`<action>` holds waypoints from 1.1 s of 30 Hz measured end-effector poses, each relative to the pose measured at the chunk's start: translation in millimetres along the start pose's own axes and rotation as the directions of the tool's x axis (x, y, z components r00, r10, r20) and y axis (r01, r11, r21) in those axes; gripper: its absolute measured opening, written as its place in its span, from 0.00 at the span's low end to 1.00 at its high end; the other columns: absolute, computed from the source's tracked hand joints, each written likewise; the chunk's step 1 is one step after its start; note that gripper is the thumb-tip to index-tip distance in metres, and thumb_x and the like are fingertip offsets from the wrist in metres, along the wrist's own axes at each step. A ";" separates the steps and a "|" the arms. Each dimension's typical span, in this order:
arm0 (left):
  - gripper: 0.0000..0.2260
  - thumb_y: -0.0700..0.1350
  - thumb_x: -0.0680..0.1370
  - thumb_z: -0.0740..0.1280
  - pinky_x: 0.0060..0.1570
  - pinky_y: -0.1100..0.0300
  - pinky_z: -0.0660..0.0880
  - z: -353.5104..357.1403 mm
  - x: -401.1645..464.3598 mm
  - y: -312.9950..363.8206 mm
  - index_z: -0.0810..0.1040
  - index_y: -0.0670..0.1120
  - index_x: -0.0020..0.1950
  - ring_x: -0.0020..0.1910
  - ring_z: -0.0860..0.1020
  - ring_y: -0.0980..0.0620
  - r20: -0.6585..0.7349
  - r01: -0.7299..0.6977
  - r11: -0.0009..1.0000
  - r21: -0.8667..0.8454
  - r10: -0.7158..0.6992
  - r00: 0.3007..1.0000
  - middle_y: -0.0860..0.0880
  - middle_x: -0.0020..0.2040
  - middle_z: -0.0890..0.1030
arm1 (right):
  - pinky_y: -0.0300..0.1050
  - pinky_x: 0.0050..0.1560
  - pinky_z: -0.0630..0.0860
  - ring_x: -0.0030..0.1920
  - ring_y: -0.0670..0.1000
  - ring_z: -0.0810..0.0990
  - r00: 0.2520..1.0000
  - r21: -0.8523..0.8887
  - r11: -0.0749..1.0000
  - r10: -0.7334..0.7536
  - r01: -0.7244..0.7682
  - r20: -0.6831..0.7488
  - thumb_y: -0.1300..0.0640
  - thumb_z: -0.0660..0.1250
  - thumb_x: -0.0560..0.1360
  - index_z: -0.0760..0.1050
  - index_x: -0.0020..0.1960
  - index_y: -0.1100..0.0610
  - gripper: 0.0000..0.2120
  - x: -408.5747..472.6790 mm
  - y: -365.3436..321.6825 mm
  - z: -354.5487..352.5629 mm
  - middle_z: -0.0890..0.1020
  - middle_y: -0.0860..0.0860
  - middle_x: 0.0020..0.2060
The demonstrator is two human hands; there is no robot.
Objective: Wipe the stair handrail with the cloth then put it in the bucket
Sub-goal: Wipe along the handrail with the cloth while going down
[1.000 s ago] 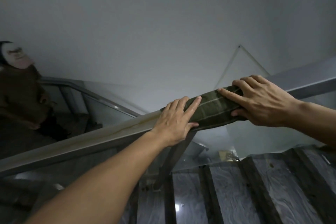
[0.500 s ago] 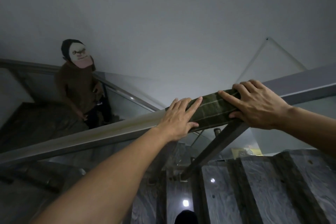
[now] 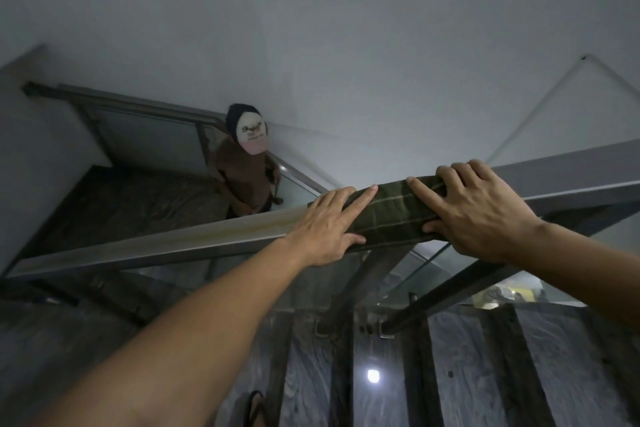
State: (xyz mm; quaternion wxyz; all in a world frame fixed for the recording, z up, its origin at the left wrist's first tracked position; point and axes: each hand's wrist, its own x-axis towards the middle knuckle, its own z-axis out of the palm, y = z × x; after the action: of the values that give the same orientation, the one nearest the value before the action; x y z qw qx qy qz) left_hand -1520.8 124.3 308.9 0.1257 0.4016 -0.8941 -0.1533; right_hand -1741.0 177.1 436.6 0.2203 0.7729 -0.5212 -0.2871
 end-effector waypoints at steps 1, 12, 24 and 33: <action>0.38 0.58 0.77 0.61 0.74 0.46 0.54 1.6 -4.8 -8.1 0.37 0.57 0.76 0.73 0.58 0.44 0.001 0.002 1.000 0.002 -0.002 1.000 0.44 0.75 0.57 | 0.58 0.59 0.69 0.57 0.62 0.72 1.000 -0.003 1.000 -0.006 0.006 -0.008 0.36 0.37 0.75 0.48 0.76 0.56 0.36 5.2 -8.5 -0.9 0.72 0.65 0.60; 0.37 0.56 0.77 0.63 0.72 0.47 0.57 26.3 -49.1 -96.7 0.42 0.54 0.77 0.70 0.61 0.44 -0.069 -0.012 1.000 0.015 0.013 0.998 0.43 0.72 0.61 | 0.54 0.57 0.70 0.55 0.60 0.75 0.995 -0.056 0.998 -0.041 0.036 -0.094 0.35 0.36 0.73 0.46 0.75 0.55 0.37 59.2 -93.2 -13.4 0.74 0.62 0.59; 0.36 0.55 0.77 0.63 0.70 0.47 0.58 39.1 -73.1 -142.2 0.45 0.51 0.78 0.66 0.63 0.44 -0.121 -0.060 0.998 0.002 0.060 0.991 0.41 0.70 0.63 | 0.55 0.53 0.73 0.51 0.60 0.77 0.995 -0.076 0.997 -0.012 0.005 -0.100 0.32 0.32 0.72 0.50 0.74 0.54 0.39 90.8 -137.0 -19.3 0.77 0.62 0.55; 0.37 0.57 0.77 0.62 0.70 0.45 0.61 59.2 -108.9 -218.7 0.43 0.52 0.78 0.67 0.64 0.44 -0.137 -0.063 0.998 0.022 0.066 0.988 0.43 0.69 0.64 | 0.54 0.54 0.72 0.51 0.59 0.76 0.987 -0.092 0.996 -0.009 -0.005 -0.159 0.32 0.34 0.72 0.49 0.74 0.53 0.37 134.1 -209.3 -23.7 0.76 0.61 0.56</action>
State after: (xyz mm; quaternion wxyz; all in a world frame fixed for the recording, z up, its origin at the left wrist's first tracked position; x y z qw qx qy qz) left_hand -1322.4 79.1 161.3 0.1883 0.3831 -0.8972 -0.1134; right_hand -1543.8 128.3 291.5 0.2964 0.7829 -0.4874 -0.2486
